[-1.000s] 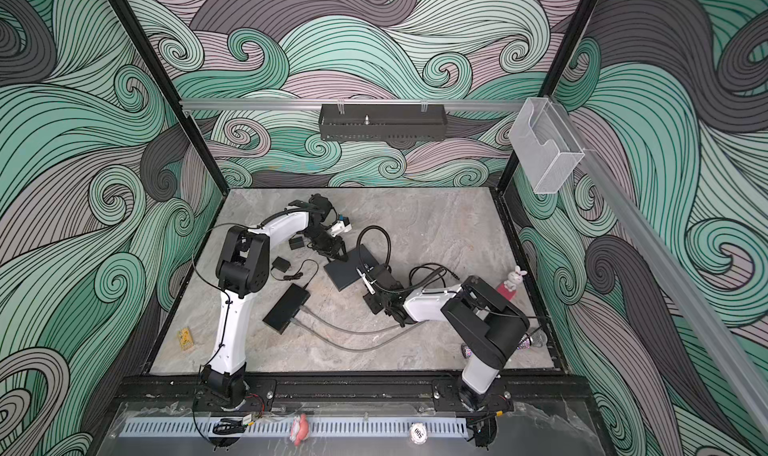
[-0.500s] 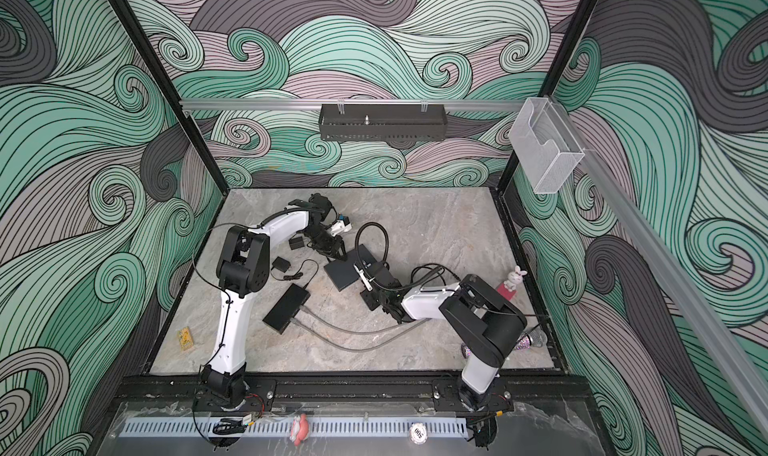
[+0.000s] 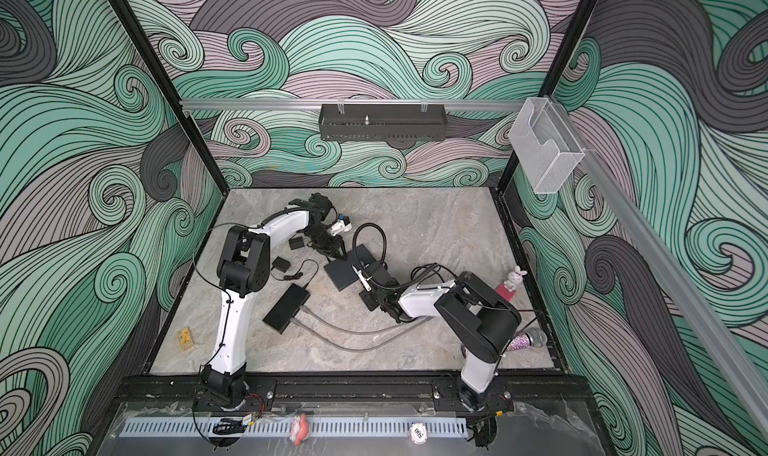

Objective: Insert the plug into the switch port
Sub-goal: 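Push the plug into the switch port with the right gripper while the left holds it, then press the plug deeper with the right gripper while the left steadies the switch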

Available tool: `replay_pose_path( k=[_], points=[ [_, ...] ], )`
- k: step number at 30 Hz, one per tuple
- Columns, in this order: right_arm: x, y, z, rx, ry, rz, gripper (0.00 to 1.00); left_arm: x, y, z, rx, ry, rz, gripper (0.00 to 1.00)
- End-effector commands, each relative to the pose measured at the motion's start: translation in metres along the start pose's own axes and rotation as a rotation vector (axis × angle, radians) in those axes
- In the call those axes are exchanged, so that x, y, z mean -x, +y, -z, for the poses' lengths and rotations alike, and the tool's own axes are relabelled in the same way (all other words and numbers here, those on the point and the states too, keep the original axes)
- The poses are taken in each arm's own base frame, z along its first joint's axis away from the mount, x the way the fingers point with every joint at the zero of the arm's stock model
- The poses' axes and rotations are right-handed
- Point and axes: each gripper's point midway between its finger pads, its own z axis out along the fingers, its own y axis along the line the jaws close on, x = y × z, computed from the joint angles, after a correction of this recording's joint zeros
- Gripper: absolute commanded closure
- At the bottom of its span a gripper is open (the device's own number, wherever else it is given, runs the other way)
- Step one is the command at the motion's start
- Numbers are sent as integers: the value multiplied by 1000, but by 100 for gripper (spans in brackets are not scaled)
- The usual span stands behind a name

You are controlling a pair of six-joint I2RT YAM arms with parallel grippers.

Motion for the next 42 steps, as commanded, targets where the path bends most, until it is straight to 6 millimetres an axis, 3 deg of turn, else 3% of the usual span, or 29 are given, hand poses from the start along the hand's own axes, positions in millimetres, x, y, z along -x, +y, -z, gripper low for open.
replay_pose_path(
  k=[1,25,42],
  points=[
    [25,5,3,21,-77,1,100,-16,-5,-14,-28,83,21,66],
    [35,1,14,-10,-134,-2,100,-16,-6,-12,-30,82,20,66],
    [38,0,-2,-24,-124,-16,100,-21,-11,-17,-59,106,27,67]
  ],
)
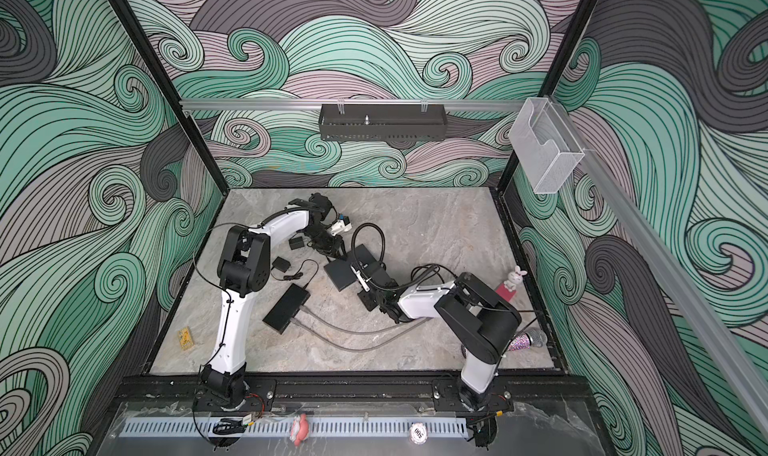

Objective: Insert the plug into the switch port
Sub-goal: 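Press the plug deeper with the right gripper while the left steadies the switch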

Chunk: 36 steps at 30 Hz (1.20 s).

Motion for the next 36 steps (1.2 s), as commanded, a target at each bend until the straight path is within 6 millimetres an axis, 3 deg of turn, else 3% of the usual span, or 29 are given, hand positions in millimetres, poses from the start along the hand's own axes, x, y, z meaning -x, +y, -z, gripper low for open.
replay_pose_path(
  k=[1,10,16,19,29,36],
  points=[
    [34,-2,-3,-16,-103,-27,100,-19,-9,-17,-51,98,22,67],
    [39,0,-6,-18,-131,-54,100,-24,-13,-22,-70,119,17,67],
    [38,-17,0,-119,-129,-98,100,-26,-15,-23,-76,130,16,67],
    [41,-14,-1,-100,-138,-95,100,-27,-17,-24,-83,133,14,67],
    [60,-6,-1,-58,-165,-29,100,-36,-26,-33,-101,179,-9,76],
    [75,-13,0,-60,-188,-17,100,-44,-30,-43,-108,221,-21,74]
  ],
)
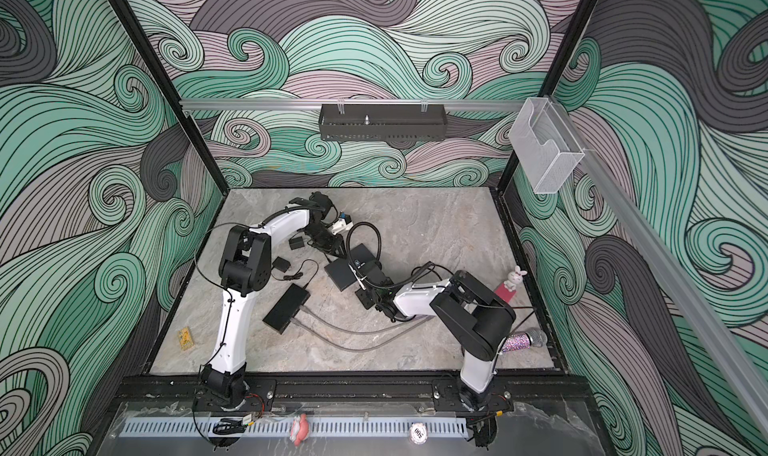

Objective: Insert the plug into the switch port
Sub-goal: 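Press the plug deeper with the right gripper while the left steadies the switch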

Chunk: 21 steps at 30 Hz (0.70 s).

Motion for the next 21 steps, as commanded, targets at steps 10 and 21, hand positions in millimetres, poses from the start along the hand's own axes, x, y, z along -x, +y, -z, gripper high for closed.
replay_pose_path(
  k=[10,21],
  points=[
    [89,-16,-3,-4,-241,-74,100,-54,-32,-51,-135,258,59,74],
    [118,-26,3,-46,-289,-66,100,-56,-34,-53,-145,266,56,76]
  ],
)
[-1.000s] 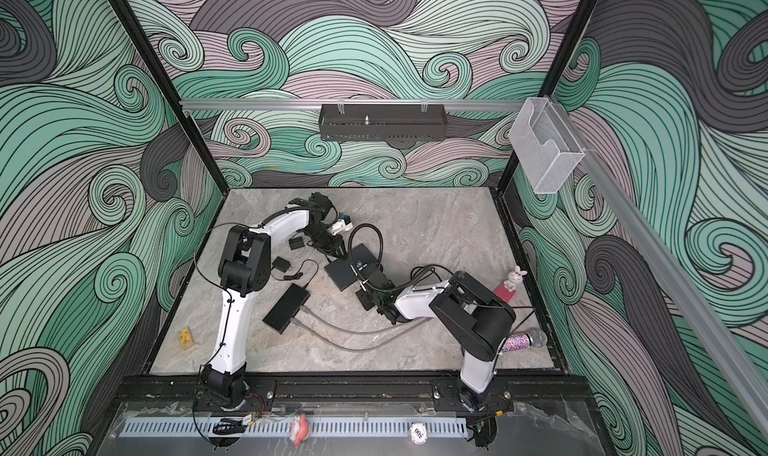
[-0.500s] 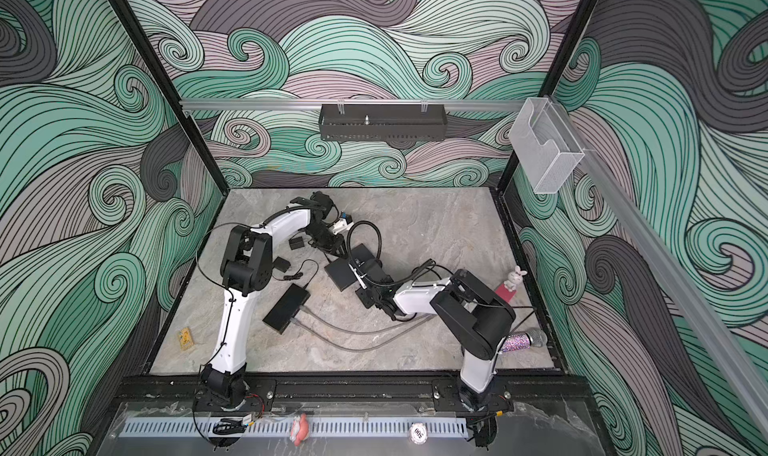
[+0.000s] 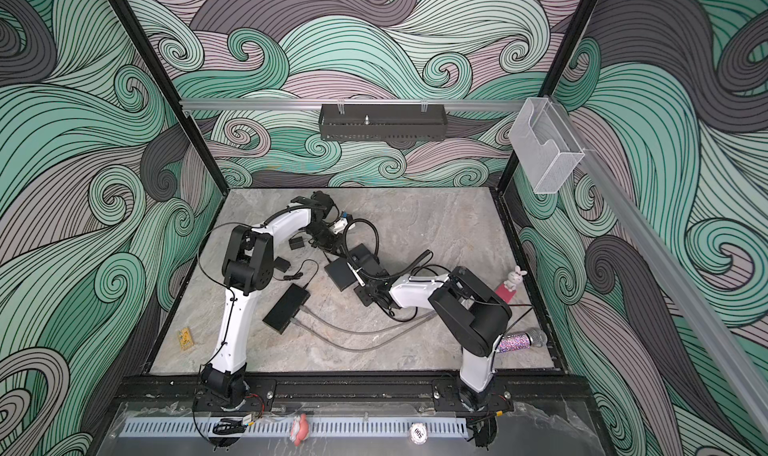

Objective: Insert the plug into the switch port
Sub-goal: 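Press the plug deeper with the right gripper while the left steadies the switch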

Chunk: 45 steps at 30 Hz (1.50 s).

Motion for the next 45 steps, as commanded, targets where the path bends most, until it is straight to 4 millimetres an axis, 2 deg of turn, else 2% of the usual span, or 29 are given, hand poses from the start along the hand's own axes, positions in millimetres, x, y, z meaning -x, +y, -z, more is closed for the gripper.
replay_pose_path(
  k=[1,4,8,16,22,25,32,34,40,43,45],
  points=[
    [118,-26,20,-74,-392,-65,100,-59,-33,-53,-134,259,79,76],
    [126,-30,25,-79,-403,-61,100,-61,-33,-54,-132,264,81,76],
    [138,-34,43,-88,-453,-65,100,-61,-30,-54,-119,268,81,76],
    [139,-31,41,-71,-455,-73,100,-62,-29,-55,-113,271,84,76],
    [153,-36,66,-90,-498,-53,100,-61,-29,-54,-111,268,86,76],
    [151,-36,61,-89,-484,-54,100,-61,-29,-53,-108,267,84,76],
    [119,-27,17,-54,-384,-87,100,-60,-30,-52,-109,262,83,76],
    [122,-27,20,-54,-389,-82,100,-60,-30,-52,-110,261,83,76],
    [146,-32,48,-68,-441,-54,100,-60,-31,-51,-110,261,82,76],
    [144,-31,45,-64,-438,-56,100,-60,-32,-51,-111,263,77,76],
    [136,-28,37,-50,-420,-67,100,-61,-33,-51,-111,265,74,76]
  ],
)
